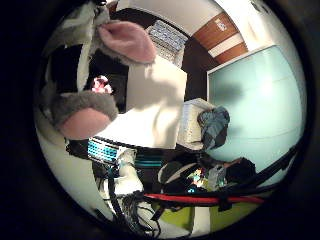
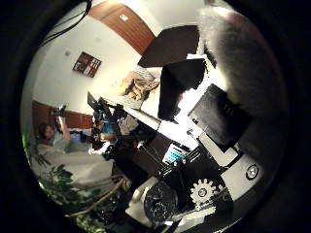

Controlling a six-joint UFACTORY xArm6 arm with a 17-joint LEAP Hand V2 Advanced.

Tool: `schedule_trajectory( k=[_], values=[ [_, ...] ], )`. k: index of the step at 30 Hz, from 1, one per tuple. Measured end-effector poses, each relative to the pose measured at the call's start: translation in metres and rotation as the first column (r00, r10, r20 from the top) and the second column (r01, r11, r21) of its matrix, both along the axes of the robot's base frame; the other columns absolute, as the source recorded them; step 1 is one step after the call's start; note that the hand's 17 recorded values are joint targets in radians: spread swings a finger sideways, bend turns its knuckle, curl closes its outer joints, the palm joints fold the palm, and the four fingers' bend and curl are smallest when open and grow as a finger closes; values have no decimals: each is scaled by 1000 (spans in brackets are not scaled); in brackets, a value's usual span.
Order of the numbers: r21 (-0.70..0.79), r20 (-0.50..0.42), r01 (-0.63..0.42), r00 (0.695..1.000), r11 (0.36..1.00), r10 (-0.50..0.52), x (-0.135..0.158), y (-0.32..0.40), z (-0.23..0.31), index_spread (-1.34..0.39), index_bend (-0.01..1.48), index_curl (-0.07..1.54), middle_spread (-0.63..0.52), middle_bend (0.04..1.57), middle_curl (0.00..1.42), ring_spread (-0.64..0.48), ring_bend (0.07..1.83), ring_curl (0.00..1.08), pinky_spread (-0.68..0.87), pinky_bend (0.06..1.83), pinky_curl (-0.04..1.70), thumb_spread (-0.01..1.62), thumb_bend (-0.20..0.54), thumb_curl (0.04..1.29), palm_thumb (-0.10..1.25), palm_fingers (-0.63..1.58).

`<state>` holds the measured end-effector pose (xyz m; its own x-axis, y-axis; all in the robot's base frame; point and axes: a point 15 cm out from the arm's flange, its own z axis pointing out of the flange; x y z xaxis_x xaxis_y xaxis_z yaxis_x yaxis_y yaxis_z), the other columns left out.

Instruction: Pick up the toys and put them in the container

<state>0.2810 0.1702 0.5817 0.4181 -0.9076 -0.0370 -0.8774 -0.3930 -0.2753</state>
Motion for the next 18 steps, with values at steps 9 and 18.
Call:
schedule_trajectory(
  k=[9,18],
  values=[
    [32,44,-56,998,998,55,34,55,-11,-290,949,1040,-179,1223,924,-285,1217,923,-229,1137,1165,815,-18,803,1042,1063],
    [57,80,-42,996,997,37,69,73,-19,-291,948,1042,-178,1219,922,-286,1219,929,-234,1131,1159,852,-28,787,994,1071]
  ],
)
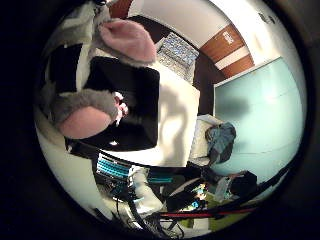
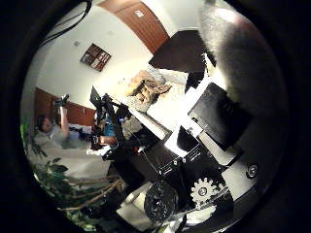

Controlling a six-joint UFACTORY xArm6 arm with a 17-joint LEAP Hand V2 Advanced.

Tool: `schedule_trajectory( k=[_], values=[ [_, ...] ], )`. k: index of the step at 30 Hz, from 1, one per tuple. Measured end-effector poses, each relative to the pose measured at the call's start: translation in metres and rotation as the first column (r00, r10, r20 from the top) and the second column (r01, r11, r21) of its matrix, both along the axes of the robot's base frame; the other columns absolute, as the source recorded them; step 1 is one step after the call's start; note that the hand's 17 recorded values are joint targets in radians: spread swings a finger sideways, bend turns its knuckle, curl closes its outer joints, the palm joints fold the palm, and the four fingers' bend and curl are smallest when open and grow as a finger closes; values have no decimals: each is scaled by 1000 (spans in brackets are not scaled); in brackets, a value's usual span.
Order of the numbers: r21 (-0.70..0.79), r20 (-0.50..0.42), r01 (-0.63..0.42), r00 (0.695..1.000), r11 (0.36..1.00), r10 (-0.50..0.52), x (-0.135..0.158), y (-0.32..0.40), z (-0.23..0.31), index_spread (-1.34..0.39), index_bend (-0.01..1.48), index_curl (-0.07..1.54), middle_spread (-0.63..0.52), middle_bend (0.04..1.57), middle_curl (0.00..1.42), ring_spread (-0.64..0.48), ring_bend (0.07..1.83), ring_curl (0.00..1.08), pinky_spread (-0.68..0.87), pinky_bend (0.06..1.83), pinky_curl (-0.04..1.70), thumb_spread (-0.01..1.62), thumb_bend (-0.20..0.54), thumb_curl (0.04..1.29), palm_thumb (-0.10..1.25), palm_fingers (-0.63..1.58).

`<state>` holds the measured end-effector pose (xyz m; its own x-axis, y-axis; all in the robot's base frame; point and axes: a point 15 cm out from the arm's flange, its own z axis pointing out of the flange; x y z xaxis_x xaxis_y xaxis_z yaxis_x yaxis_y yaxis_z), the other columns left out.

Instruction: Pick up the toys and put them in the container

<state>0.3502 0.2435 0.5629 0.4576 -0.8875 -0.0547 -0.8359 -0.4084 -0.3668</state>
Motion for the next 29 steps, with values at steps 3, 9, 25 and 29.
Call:
schedule_trajectory(
  k=[3,9,25,29],
  values=[
    [3,-7,26,1000,1000,-26,7,-3,-3,-290,912,1031,-174,1204,911,-281,1224,912,-248,1100,1123,968,-18,736,952,1077],
    [7,-10,18,1000,1000,-18,14,-4,-7,-402,338,819,-231,862,710,-298,1068,699,-474,967,875,1100,-33,555,718,619],
    [-55,-39,-5,999,998,3,21,-39,-16,-491,174,380,-32,302,364,189,374,296,466,471,500,1148,-20,384,630,106],
    [-73,-64,25,998,997,-29,7,-66,-11,-480,182,350,-31,248,341,195,316,267,469,417,438,1147,-20,374,632,159]
  ],
)
